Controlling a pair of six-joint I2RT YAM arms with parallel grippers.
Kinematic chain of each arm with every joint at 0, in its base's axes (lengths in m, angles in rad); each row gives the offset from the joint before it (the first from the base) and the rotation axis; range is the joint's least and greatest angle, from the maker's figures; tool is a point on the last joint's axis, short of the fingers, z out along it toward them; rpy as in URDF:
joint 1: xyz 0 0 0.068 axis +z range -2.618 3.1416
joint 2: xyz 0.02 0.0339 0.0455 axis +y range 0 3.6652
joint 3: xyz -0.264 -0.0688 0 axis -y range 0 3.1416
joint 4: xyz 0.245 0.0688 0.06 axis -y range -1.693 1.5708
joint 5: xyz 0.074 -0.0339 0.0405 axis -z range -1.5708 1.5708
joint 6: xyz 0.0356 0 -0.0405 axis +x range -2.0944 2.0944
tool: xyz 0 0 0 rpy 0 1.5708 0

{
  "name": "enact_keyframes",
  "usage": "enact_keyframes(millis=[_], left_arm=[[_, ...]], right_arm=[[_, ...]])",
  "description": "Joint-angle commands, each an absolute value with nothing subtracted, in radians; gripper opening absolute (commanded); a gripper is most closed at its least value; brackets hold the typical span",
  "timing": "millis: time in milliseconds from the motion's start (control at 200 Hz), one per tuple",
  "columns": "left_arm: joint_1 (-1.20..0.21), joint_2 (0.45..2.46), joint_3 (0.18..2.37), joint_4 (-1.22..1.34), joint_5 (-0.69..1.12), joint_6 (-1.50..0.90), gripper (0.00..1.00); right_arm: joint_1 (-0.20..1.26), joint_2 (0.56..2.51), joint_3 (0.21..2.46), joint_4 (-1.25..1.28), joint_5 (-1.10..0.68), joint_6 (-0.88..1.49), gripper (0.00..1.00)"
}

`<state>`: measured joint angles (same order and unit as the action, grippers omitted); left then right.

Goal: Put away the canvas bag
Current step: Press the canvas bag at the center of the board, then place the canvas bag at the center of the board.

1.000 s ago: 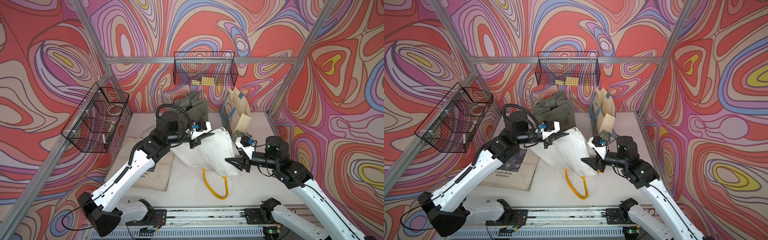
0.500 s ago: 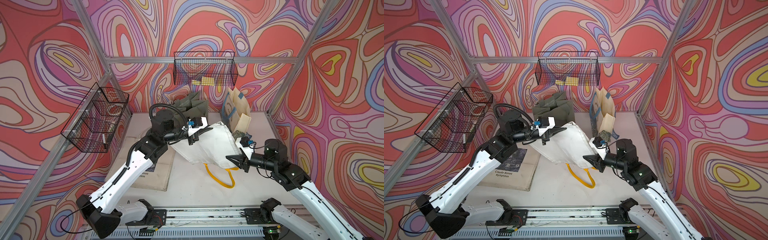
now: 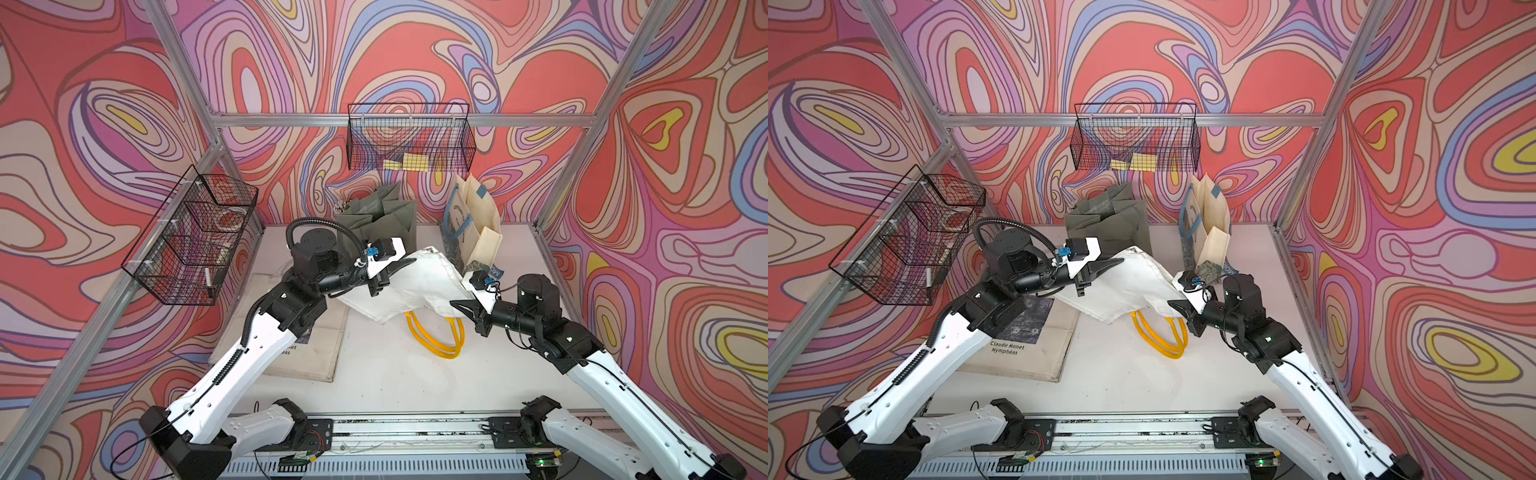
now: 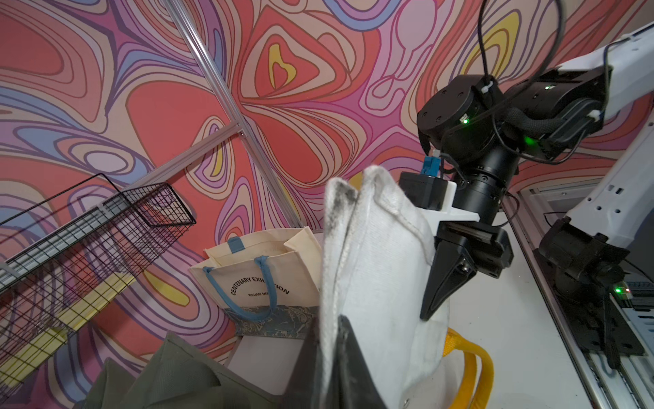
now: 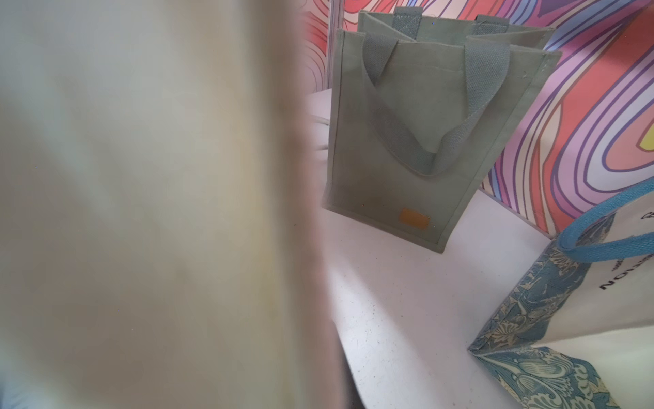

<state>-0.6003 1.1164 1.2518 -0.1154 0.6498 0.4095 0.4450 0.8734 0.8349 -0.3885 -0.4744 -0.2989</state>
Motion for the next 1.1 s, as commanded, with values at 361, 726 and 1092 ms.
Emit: enact_keyframes(millis=[361,726,1092], left_arm=[[-0.594,0.846,1.192,-0.377,0.296,0.151,0.69],[-0.586,1.077,1.261,-0.667,0.257,-0.089,0.74],[-0.46,1.238,1.019,-0.505,0.496,-0.411,0.78]], right_arm=[[0.449,0.883,0.656,-0.051,-0.453,-0.462,0.0],[0.448,0.773,0.541,-0.097,-0.592,-0.731,0.0],[0.448,0.692,0.47,-0.208,-0.538,-0.964,0.0]])
